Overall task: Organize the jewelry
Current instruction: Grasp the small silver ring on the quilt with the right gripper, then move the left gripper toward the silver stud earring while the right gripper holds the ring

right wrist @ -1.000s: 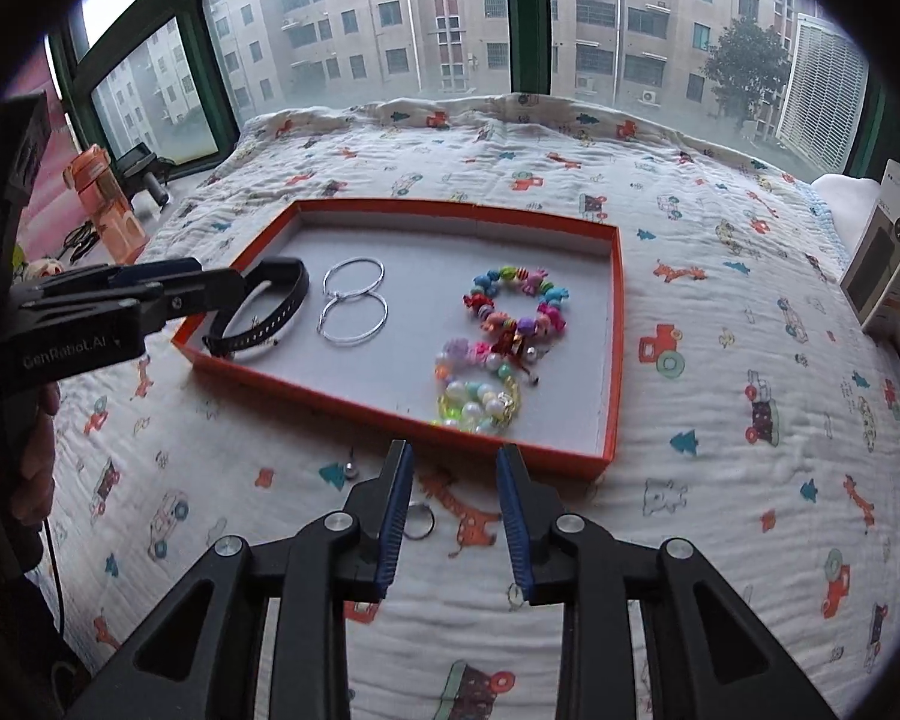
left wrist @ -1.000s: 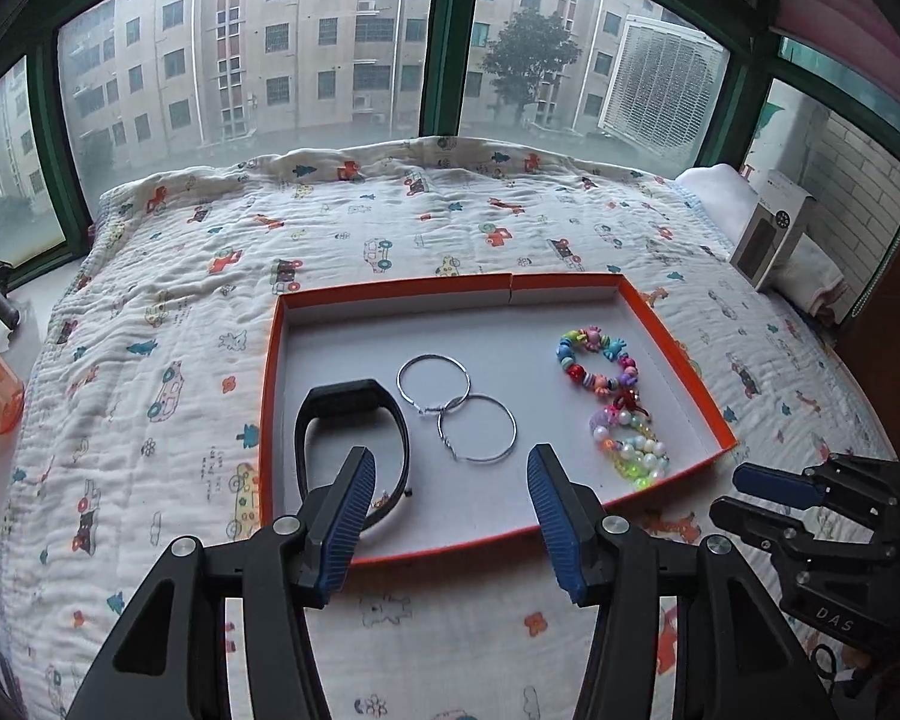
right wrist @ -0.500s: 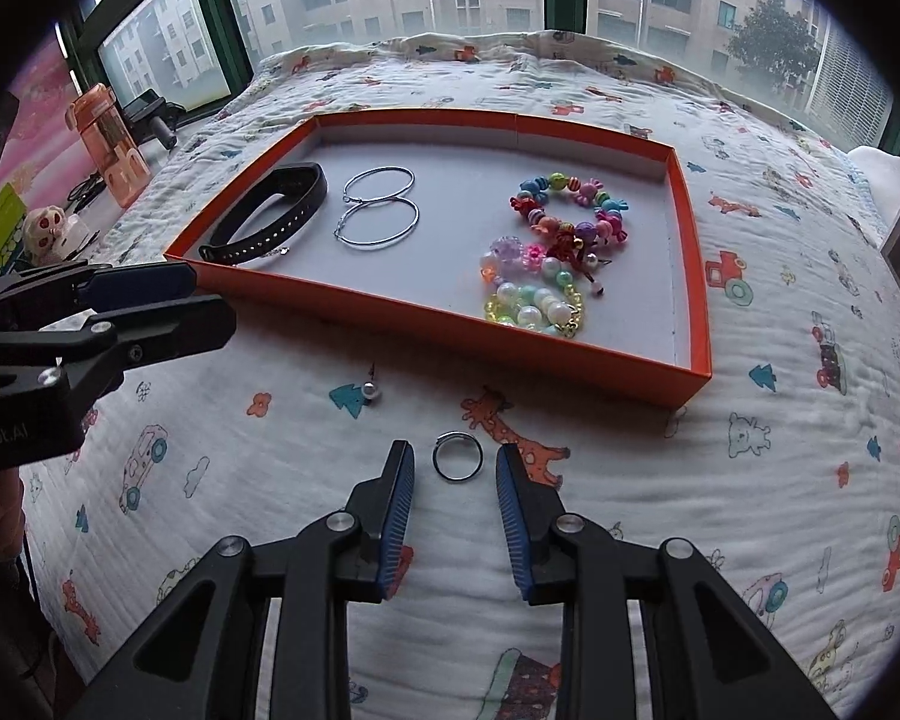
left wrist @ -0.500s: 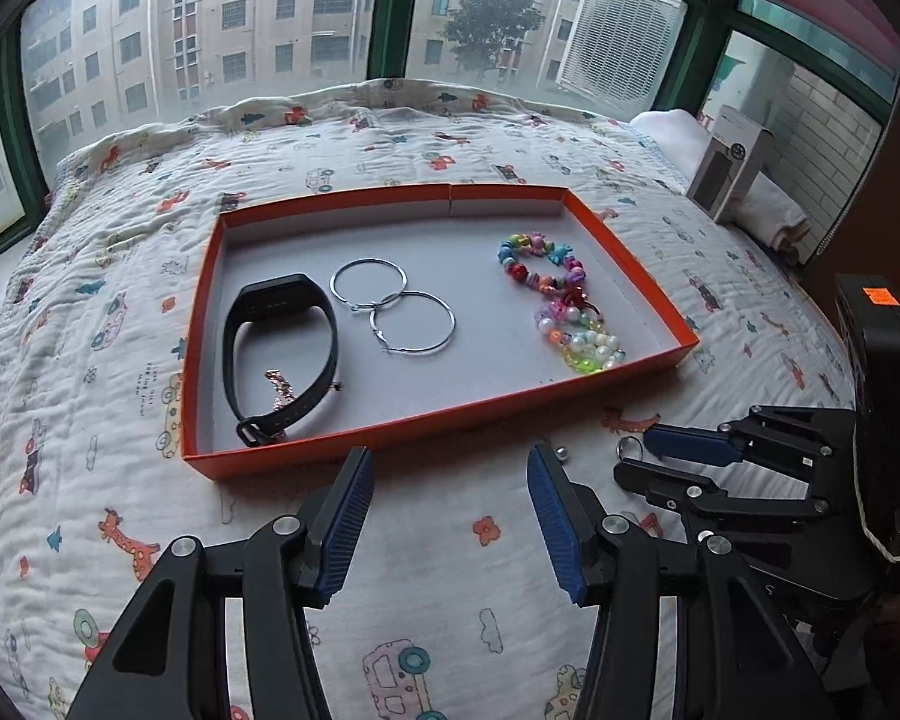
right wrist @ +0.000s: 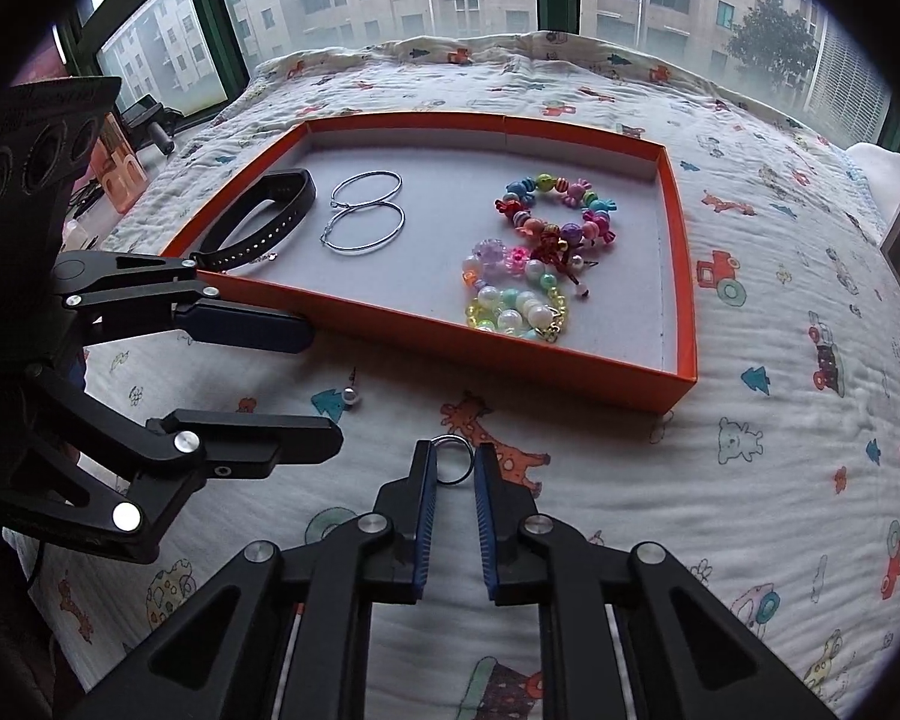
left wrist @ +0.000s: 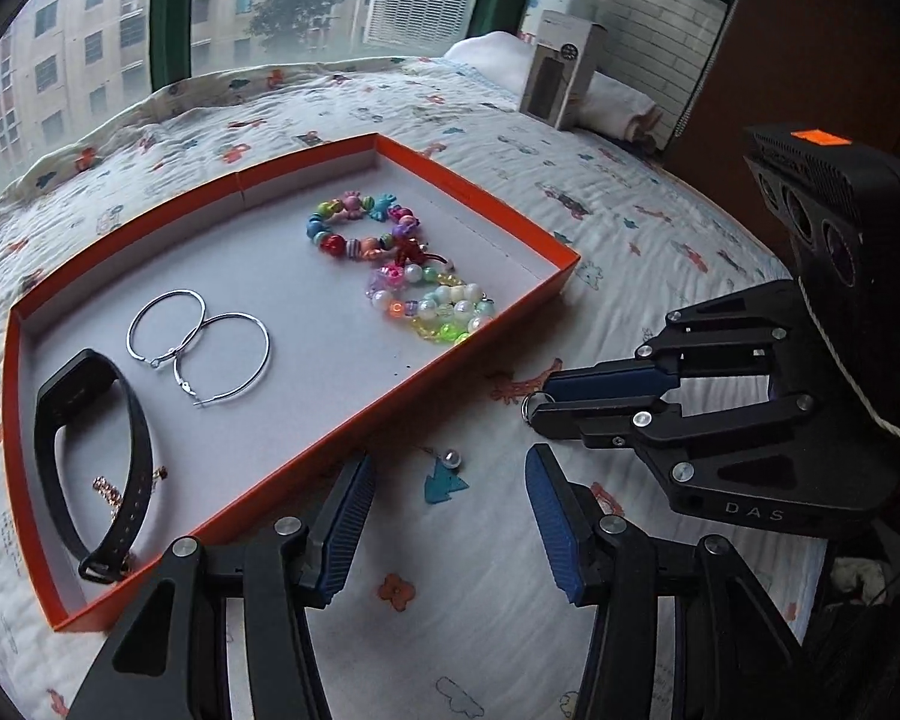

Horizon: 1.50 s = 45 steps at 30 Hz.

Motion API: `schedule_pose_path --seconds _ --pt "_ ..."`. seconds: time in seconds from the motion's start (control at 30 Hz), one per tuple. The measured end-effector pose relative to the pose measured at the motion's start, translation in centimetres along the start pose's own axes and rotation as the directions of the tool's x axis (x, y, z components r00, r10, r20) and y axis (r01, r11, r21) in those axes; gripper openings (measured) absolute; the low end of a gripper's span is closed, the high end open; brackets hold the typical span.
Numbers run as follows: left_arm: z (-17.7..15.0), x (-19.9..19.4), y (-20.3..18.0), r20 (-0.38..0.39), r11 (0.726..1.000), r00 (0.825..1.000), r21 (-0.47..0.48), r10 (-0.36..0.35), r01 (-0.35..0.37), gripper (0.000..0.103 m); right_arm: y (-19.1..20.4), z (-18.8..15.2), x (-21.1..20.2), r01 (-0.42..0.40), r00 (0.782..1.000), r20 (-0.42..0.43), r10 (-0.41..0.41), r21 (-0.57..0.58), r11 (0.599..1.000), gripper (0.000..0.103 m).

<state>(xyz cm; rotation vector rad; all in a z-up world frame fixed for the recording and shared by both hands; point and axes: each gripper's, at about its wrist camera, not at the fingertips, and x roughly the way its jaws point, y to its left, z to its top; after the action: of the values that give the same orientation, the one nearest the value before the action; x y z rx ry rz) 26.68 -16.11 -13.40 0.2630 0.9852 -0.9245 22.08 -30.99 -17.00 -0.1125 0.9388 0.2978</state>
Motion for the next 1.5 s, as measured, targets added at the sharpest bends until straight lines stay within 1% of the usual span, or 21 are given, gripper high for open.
schedule_pose_path --seconds 0.07,0.17,0.23,0.27,0.33,0.4,0.5,0.57,0.67,0.87,0.97,1.0,1.07,1.23,1.5 --pt "0.2 0.6 0.1 -0.01 0.999 1.0 0.031 -0.008 0.008 0.053 0.0 0.0 0.0 0.0 1.0 0.0 0.0 -0.004 1.0 0.015" --pt "0.5 1.2 0.4 -0.019 0.997 0.999 0.068 -0.041 0.042 0.05 0.0 0.1 0.0 -0.009 1.0 -0.005 0.009 -0.009 1.0 0.015" --pt "0.6 1.4 0.4 -0.02 0.994 0.998 0.095 -0.061 0.062 0.042 -0.3 0.2 0.0 -0.021 1.0 -0.008 0.021 -0.004 1.0 0.015" --pt "0.7 1.5 0.4 -0.026 0.992 0.997 0.109 -0.068 0.07 0.041 -0.4 0.1 0.0 -0.028 1.0 -0.01 0.028 0.0 1.0 0.015" --pt "0.7 1.7 0.2 -0.033 0.986 0.997 0.15 -0.064 0.069 0.036 -0.5 0.1 0.0 -0.035 0.999 -0.012 0.035 0.001 0.999 0.015" --pt "0.7 1.8 -0.2 -0.034 0.979 0.998 0.191 -0.062 0.067 0.035 -0.5 0.1 -0.1 -0.032 0.999 -0.013 0.032 0.002 0.999 0.015" --pt "0.8 1.9 -0.2 -0.04 0.974 0.997 0.214 -0.064 0.071 0.03 -0.4 0.0 -0.2 -0.03 0.999 -0.015 0.03 0.001 1.0 0.015" --pt "0.8 1.8 0.0 -0.047 0.973 0.996 0.217 -0.073 0.082 0.03 -0.3 -0.1 -0.3 -0.032 0.999 -0.016 0.032 -0.006 0.999 0.015" --pt "0.8 1.9 -0.2 -0.057 0.965 0.996 0.251 -0.069 0.081 0.03 -0.3 -0.2 -0.4 -0.029 0.999 -0.016 0.029 -0.014 0.999 0.015" --pt "0.8 2.1 -0.6 -0.068 0.947 0.996 0.311 -0.06 0.078 0.03 -0.5 -0.2 -0.4 -0.041 0.999 -0.016 0.041 0.005 0.999 0.015" --pt "0.8 2.2 -0.7 -0.06 0.945 0.996 0.319 -0.06 0.076 0.029 -0.6 -0.2 -0.4 -0.042 0.999 -0.015 0.043 0.01 0.999 0.015" --pt "0.8 2.2 -0.7 -0.057 0.943 0.997 0.324 -0.059 0.074 0.026 -0.6 -0.2 -0.4 -0.046 0.999 -0.015 0.046 0.011 0.999 0.015" --pt "0.7 2.1 -0.7 -0.053 0.942 0.997 0.328 -0.058 0.072 0.025 -0.6 -0.2 -0.4 -0.052 0.998 -0.017 0.052 0.009 0.999 0.015" --pt "0.7 2.1 -0.7 -0.051 0.946 0.997 0.318 -0.055 0.068 0.024 -0.4 -0.1 -0.3 -0.05 0.999 -0.018 0.05 0.0 0.999 0.015" --pt "0.8 2.0 -0.5 -0.052 0.959 0.997 0.276 -0.057 0.069 0.023 -0.4 -0.1 -0.3 -0.049 0.999 -0.02 0.048 -0.005 0.999 0.015"
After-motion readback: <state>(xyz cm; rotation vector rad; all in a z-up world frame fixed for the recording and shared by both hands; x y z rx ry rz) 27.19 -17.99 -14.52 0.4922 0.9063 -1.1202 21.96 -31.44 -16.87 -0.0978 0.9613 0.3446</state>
